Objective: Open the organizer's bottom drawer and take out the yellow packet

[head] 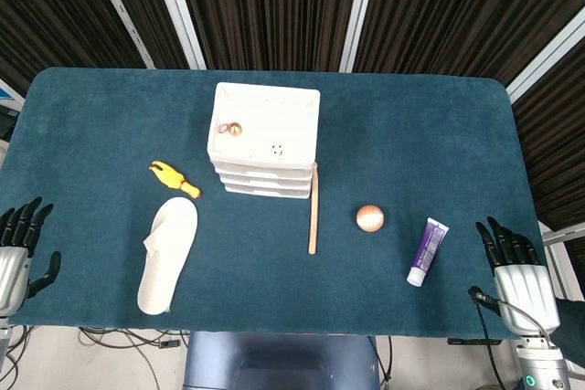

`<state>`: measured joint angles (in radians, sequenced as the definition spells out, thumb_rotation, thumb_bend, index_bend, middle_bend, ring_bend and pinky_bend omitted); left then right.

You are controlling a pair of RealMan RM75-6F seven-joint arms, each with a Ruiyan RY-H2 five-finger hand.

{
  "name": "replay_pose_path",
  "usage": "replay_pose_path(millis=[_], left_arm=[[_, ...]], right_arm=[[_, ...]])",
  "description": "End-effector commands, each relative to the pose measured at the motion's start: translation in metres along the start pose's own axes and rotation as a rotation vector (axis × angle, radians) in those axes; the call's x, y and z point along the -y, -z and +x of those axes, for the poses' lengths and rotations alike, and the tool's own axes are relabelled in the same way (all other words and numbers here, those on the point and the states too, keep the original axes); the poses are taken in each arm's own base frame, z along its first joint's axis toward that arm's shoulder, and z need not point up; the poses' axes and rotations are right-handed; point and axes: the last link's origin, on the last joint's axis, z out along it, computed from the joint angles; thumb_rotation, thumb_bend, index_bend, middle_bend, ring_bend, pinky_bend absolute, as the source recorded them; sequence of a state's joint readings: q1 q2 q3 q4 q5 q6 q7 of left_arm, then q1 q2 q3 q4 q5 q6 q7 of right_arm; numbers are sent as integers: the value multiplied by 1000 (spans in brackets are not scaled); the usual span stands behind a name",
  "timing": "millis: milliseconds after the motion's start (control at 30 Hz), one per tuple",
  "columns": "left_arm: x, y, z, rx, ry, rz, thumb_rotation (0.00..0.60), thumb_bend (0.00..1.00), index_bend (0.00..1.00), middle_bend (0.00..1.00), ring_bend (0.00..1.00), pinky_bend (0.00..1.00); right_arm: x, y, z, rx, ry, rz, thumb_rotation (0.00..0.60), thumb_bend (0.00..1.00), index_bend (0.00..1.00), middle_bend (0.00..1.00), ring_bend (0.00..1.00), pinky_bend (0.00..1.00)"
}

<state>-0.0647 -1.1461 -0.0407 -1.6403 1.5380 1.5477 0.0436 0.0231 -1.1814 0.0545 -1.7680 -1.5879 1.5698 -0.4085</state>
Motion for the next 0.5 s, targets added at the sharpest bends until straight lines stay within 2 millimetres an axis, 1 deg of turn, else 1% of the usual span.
replay_pose_path(millis=[33, 500], left_arm=[[0, 0, 0, 2, -2, 1, 600, 465, 30, 0, 0, 0], [0, 0, 0, 0, 0, 1, 600, 466, 30, 0, 0, 0]], right_arm=[[1, 0, -1, 4, 3, 1, 600, 105, 15, 66, 156, 191], [2, -1, -4, 13, -3, 5, 600, 108, 14, 66, 156, 190]])
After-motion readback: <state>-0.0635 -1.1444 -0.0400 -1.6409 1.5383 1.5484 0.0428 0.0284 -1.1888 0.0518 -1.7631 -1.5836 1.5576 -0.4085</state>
